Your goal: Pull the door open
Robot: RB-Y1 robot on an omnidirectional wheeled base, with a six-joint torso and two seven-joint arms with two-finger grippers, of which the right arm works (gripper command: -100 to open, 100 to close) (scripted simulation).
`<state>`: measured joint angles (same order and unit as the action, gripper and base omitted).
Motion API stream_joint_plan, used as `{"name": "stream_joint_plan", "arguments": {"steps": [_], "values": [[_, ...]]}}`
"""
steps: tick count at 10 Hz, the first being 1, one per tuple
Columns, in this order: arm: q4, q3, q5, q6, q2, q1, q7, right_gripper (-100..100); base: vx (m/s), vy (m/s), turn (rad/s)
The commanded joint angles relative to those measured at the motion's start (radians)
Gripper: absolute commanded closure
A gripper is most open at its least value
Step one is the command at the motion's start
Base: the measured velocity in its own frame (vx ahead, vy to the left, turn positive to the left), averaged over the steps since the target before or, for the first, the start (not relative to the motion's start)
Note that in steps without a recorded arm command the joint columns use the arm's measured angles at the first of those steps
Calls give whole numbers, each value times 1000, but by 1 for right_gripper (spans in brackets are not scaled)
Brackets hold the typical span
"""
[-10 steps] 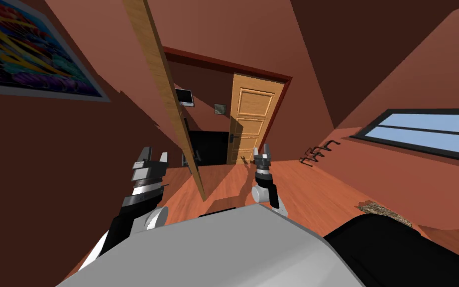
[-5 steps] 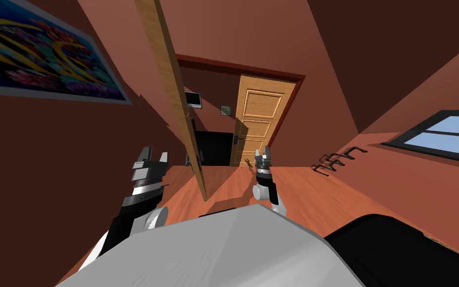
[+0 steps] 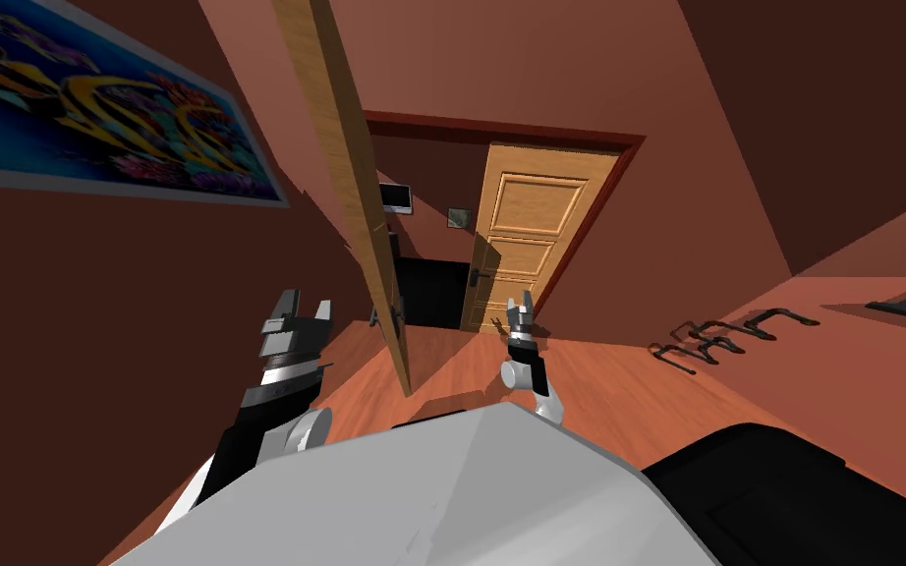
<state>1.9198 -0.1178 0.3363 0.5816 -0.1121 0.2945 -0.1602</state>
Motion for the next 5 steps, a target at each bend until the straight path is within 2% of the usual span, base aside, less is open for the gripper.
{"name": "stream_joint_plan", "arguments": {"steps": [1,5], "values": [[-45,-20,27,0,-8,-22,-27,-100,43,-82,210],[-149,-71,95,-2,-27,-70,-91,-100,52,-89,203]]}}
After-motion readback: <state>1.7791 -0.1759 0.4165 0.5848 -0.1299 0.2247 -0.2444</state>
